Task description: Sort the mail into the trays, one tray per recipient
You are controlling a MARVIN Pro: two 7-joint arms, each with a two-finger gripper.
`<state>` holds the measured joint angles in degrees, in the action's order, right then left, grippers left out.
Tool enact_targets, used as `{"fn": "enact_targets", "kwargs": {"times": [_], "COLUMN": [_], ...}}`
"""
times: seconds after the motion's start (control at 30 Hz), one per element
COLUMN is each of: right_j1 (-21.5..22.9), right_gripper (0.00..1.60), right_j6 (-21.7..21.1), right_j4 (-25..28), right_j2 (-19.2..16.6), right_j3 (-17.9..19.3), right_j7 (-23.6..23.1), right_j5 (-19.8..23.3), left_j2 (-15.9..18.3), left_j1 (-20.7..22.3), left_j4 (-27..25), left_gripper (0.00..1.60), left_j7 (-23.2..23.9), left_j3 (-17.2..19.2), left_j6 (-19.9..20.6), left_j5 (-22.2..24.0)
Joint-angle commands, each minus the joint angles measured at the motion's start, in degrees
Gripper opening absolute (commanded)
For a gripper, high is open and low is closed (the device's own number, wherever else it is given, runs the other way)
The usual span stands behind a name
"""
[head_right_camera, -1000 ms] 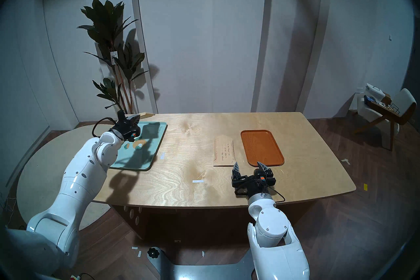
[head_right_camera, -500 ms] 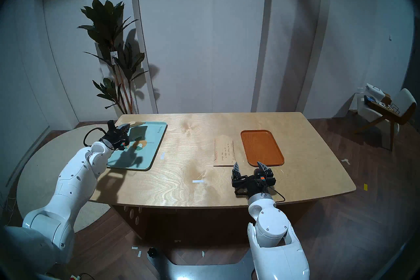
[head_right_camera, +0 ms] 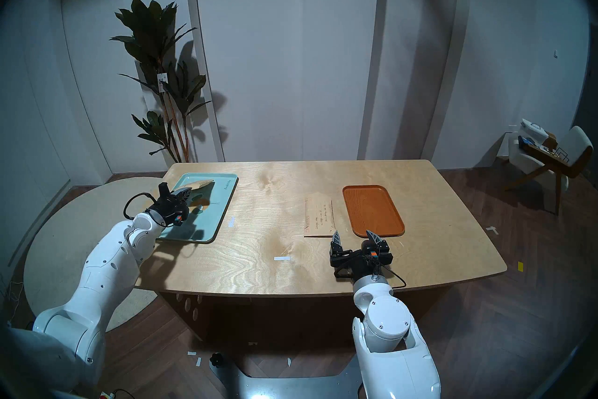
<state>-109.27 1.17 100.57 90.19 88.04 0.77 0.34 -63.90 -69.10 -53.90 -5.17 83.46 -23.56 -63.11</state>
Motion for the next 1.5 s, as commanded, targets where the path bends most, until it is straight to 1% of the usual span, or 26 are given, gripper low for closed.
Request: {"fn": "enact_targets", "kwargs": {"times": [0.0,0.03,0.07,0.13,0.17,0.2,0.27,0.53,0.7,0.73,0.8,0.83,0.87,0.9,0.97,1.0,1.03,1.13,1.17,1.27,1.3,1.37,1.4,1.43,1.47], "right_j1": [0.1,0.12,0.13,0.17,0.17,0.2,0.24,0.42,0.49,0.53,0.57,0.57,0.6,0.6,0.65,0.66,0.66,0.73,0.77,0.83,0.83,0.86,0.89,0.89,0.89], "right_gripper": [1.6,1.6,1.6,1.6,1.6,1.6,1.6,1.6,1.6,1.6,1.6,1.6,1.6,1.6,1.6,1.6,1.6,1.6,1.6,1.6,1.6,1.6,1.6,1.6,1.6], "right_j6": [0.14,0.16,0.17,0.21,0.21,0.24,0.26,0.29,0.29,0.29,0.28,0.28,0.28,0.28,0.28,0.28,0.28,0.27,0.29,0.32,0.32,0.34,0.36,0.36,0.36], "right_j4": [1.43,1.4,1.38,1.3,1.3,1.24,1.17,0.82,0.66,0.57,0.47,0.47,0.36,0.36,0.22,0.19,0.19,-0.07,-0.1,-0.14,-0.14,-0.15,-0.14,-0.13,-0.13], "right_j2": [0.01,0.01,0.01,0.01,0.01,0.01,0.01,0.02,0.02,0.02,0.02,0.02,0.02,0.02,0.02,0.02,0.02,0.02,0.02,0.02,0.02,0.02,0.02,0.02,0.02], "right_j3": [-0.02,-0.02,-0.02,-0.02,-0.02,-0.02,-0.02,-0.01,-0.01,-0.01,-0.01,-0.01,-0.01,-0.01,-0.01,-0.01,-0.01,-0.01,-0.01,-0.01,-0.01,-0.01,-0.01,-0.01,-0.01], "right_j7": [0.0,0.0,0.0,0.0,0.0,0.0,0.0,0.0,0.0,0.0,0.0,0.0,0.0,0.0,0.0,0.0,0.0,0.0,0.0,0.0,0.0,0.0,0.0,0.0,0.0], "right_j5": [-0.01,-0.01,-0.01,-0.01,-0.01,-0.01,-0.01,-0.01,0.0,0.0,0.0,0.0,0.0,0.0,0.0,0.0,0.0,0.0,0.0,0.0,0.0,0.0,0.0,0.0,0.0], "left_j2": [1.4,2.05,2.35,2.89,2.89,2.84,2.98,4.52,4.79,3.92,2.96,2.96,1.65,1.65,-0.82,-1.47,-1.47,-5.12,-6.27,-8.1,-8.1,-9.33,-10.51,-10.91,-10.91], "left_j1": [-0.29,-0.77,-1.39,-2.46,-2.46,-2.79,-3.07,-3.74,-3.39,-2.94,-2.59,-2.59,-1.93,-1.93,-1.72,-1.74,-1.74,-1.46,-1.79,-2.34,-2.34,-2.76,-3.21,-3.39,-3.39], "left_j4": [-2.81,-3.85,-4.95,-7.23,-7.23,-8.58,-10.13,-16.24,-19.19,-20.54,-22.38,-22.38,-23.56,-23.56,-26.21,-26.87,-26.87,-28.74,-29.73,-31.22,-31.22,-32.26,-33.36,-33.77,-33.77], "left_gripper": [0.03,0.53,1.6,1.6,1.6,1.6,1.6,1.6,1.6,1.6,1.6,1.6,1.6,1.6,1.6,1.6,1.6,1.6,1.6,1.6,1.6,1.6,1.6,1.6,1.6], "left_j7": [4.38,6.95,7.79,9.92,9.92,12.52,14.23,19.09,20.21,20.06,20.02,20.02,19.61,19.61,19.41,19.43,19.43,18.96,18.84,18.76,18.76,18.78,18.9,18.96,18.96], "left_j3": [0.45,0.11,0.04,0.22,0.22,0.98,1.66,3.91,5.63,6.85,8.09,8.09,9.1,9.1,10.04,10.05,10.05,10.01,10.38,10.92,10.92,11.32,11.75,11.91,11.91], "left_j6": [-0.66,-1.74,-1.85,-3.13,-3.13,-4.3,-5.26,-8.64,-9.74,-10.06,-10.14,-10.14,-10.07,-10.07,-9.78,-9.7,-9.7,-8.83,-8.31,-7.04,-7.04,-5.85,-4.45,-3.89,-3.89], "left_j5": [1.17,2.96,3.55,4.59,4.59,6.02,7.52,12.55,15.5,17.78,20.41,20.41,22.9,22.9,27.02,28.01,28.01,33.31,35.98,40.1,40.1,43.04,45.99,47.08,47.08]}}
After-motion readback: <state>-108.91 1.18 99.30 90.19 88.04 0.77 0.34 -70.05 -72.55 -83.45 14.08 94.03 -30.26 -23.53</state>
